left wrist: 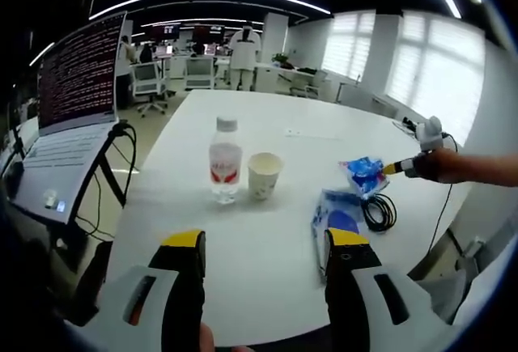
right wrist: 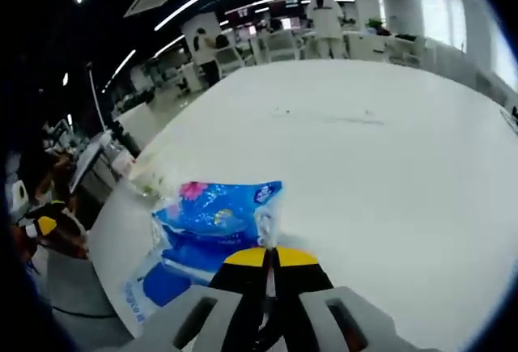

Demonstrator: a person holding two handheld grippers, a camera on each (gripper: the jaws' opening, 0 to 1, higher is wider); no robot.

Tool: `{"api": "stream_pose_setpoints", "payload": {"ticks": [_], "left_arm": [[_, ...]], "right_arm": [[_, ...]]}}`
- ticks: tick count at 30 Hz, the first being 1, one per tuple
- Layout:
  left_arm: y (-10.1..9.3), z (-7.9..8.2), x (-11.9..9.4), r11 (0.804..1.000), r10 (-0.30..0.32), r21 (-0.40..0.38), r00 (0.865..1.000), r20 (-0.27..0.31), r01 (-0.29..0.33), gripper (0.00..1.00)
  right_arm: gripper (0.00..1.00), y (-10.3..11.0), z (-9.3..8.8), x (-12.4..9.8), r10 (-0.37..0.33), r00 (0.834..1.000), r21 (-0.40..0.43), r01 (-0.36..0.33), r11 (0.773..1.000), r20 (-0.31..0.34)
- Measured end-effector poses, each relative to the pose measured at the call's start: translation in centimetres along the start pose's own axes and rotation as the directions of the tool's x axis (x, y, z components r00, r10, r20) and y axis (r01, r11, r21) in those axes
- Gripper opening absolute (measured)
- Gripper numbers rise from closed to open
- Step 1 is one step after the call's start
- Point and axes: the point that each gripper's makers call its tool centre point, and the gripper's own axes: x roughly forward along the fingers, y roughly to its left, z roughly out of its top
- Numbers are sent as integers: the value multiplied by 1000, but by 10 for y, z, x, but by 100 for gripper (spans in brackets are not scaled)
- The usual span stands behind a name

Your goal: Arrange the tabletop items into an orderly group along one side of the table until the central work area is clear of visible clutter.

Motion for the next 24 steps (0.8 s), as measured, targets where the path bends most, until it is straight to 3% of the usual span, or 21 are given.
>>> {"api": "stream_pose_setpoints", "payload": {"ticks": [2, 7, 8, 9, 14, 19, 22, 24], "left_arm": [[0, 0, 0, 1000, 5, -2, 1000, -3, -5, 59], [0, -2, -3, 1000, 16, -1, 1000, -10, -16, 59], [0, -2, -4, 1000, 18, -3, 1000, -12, -18, 59], [0, -3, -4, 1000, 20, -4, 1000, -14, -20, 59], [2, -8, -6, 999, 35, -11, 999, -23, -35, 59], [5, -20, -12, 998, 55, -27, 998, -38, -56, 59], [4, -24, -16, 997, 63, -35, 997, -43, -64, 59], [1, -27, -19, 997, 71, -39, 996, -49, -73, 59]], "right_arm": [[0, -23, 7, 10, -20, 1000, 32, 19, 999, 11], [0, -58, 13, 13, -63, 998, 98, 60, 993, 24], [0, -41, 10, -5, -70, 997, 108, 67, 992, 26], [0, -42, 9, -8, -75, 997, 118, 71, 990, 26], [0, -79, 7, 7, -124, 992, 171, 120, 978, 13], [0, -81, -4, 11, -141, 990, 209, 139, 968, -1], [0, -100, -7, 35, -144, 989, 206, 145, 968, -21], [0, -100, -13, 35, -145, 989, 219, 148, 964, -28]]}}
